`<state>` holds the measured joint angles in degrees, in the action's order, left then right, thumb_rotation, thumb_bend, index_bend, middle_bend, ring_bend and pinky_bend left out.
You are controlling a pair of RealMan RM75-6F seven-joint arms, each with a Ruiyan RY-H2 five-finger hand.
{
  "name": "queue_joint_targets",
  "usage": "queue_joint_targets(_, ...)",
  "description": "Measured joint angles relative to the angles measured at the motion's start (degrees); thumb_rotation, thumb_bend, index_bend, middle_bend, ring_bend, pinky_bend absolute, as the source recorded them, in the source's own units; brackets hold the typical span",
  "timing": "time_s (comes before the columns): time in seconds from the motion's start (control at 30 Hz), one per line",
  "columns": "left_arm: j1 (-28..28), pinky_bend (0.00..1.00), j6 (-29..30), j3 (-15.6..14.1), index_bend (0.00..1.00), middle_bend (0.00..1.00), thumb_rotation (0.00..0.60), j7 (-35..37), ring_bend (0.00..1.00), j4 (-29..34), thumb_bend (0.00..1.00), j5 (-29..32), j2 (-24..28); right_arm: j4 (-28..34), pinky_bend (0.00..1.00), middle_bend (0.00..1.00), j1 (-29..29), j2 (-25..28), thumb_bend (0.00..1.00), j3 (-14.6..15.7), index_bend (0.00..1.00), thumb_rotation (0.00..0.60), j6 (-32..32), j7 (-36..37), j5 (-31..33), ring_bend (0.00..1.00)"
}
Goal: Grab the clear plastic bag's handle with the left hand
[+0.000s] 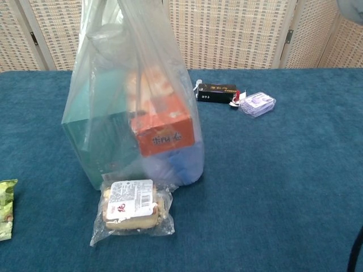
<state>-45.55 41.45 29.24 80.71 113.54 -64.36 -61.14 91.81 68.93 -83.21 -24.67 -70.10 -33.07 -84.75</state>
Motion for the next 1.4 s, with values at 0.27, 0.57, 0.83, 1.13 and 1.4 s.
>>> queue_joint_targets(0.27, 1.48, 0.20, -1.14, 1.74, 0.24, 0.25, 0.000, 1.07, 0.26, 0.17, 0.21, 0.63, 0.03, 5.71, 0.00, 0.03, -2.76, 3.96, 0.00, 0.96, 0.00, 0.600, 0.32, -2.79, 0.83, 0.00)
queue_joint_targets(0.57, 3.41, 0.26, -1.99, 3.65, 0.24, 0.25, 0.000, 2.84, 0.26, 0.74, 0.21, 0.19, 0.30, 13.96, 0.00, 0.03, -7.85, 10.69, 0.00, 1.79, 0.00, 0.600, -2.00, -4.17, -0.46, 0.00)
queue_joint_targets(0.83, 6.34, 0.43, -2.44, 5.44, 0.27, 0.34, 0.000, 6.04, 0.35, 2.31, 0.21, -0.44, 1.65, 19.37, 0.00, 0.03, -15.40, 18.19, 0.00, 2.81, 0.00, 0.600, -7.87, -4.52, -4.26, 0.00)
queue_joint_targets(1.13, 8.85, 0.70, -4.20, 7.15, 0.38, 0.54, 0.323, 7.66, 0.56, 4.95, 0.21, -0.95, 5.53, 22.23, 0.00, 0.03, -25.19, 26.65, 0.00, 4.66, 0.00, 0.600, -13.78, -2.87, -6.92, 0.00)
queue_joint_targets(1.4, 8.88, 0.94, -5.06, 8.07, 0.46, 0.65, 0.600, 4.01, 0.68, 6.64, 0.33, 3.56, 8.39, 22.99, 0.00, 0.03, -33.05, 30.87, 0.02, 9.65, 0.00, 0.600, -15.28, -0.24, -8.08, 0.00)
